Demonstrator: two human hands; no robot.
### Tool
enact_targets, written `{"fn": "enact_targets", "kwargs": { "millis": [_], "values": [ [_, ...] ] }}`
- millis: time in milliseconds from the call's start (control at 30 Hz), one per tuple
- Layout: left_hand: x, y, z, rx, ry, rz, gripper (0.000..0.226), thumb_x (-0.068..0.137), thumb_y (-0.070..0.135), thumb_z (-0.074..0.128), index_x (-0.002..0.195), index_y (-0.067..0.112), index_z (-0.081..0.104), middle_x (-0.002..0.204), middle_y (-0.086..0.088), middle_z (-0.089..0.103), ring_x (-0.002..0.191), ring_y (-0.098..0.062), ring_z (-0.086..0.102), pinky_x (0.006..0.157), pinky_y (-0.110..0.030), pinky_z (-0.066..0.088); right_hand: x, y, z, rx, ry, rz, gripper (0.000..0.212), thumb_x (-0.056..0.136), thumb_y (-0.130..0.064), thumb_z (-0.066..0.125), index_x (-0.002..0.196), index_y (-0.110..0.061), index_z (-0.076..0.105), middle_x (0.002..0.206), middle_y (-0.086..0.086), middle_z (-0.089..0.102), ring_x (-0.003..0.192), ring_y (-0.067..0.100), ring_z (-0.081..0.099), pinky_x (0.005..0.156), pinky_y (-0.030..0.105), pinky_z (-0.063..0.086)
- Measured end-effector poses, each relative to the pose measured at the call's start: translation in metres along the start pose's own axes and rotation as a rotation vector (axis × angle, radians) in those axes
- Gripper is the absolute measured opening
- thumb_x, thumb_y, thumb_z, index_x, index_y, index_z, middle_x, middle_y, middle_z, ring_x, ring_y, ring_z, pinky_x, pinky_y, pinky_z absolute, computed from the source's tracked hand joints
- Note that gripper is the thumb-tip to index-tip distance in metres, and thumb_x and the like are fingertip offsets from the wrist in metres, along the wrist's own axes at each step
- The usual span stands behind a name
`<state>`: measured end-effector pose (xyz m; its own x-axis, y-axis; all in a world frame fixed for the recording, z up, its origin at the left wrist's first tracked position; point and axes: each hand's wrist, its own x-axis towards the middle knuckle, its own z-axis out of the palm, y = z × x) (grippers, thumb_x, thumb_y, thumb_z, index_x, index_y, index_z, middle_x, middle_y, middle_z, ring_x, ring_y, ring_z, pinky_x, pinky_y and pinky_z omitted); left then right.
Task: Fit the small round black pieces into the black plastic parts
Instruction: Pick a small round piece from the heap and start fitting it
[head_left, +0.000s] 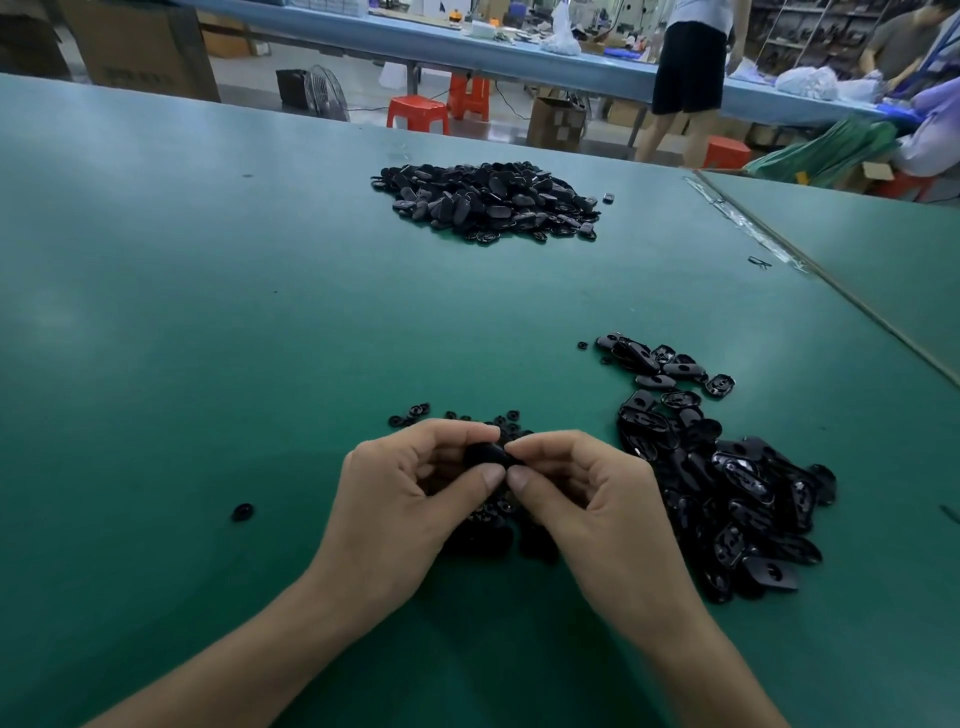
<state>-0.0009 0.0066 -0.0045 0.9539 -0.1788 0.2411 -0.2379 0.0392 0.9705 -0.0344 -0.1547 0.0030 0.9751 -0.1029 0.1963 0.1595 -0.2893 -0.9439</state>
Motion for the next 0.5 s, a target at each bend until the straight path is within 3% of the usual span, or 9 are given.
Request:
{"fn": "enact_targets", "kwargs": {
  "millis": [133,500],
  "values": [
    [0.0003,0.0004,-0.0006,-0.024,-0.011,-0.021,0.035,0.079,-0.004,0.078,0.096,0.027,0.076,0.086,0.004,0.078,0.081,-0.011,0.075,0.073,-0.016,0.056,0.0001,-0.0020,-0.0021,0.005,-0.037,0.015,0.022,0.089,-0.009,0.071,0.100,-0.028,0.076,0.088,-0.013,0.076,0.083,0.004,0.072,0.073,0.015,0.052],
    [-0.0008,0.0018,-0.0017,0.016,-0.009,-0.001,0.035,0.077,0.002,0.080,0.095,0.031,0.078,0.083,0.005,0.078,0.077,-0.013,0.075,0.072,-0.017,0.057,-0.0023,-0.0049,-0.0022,-0.049,-0.009,0.020,0.013,0.087,-0.012,0.072,0.089,-0.024,0.075,0.078,-0.010,0.075,0.073,0.005,0.070,0.067,0.017,0.052]
  ]
}}
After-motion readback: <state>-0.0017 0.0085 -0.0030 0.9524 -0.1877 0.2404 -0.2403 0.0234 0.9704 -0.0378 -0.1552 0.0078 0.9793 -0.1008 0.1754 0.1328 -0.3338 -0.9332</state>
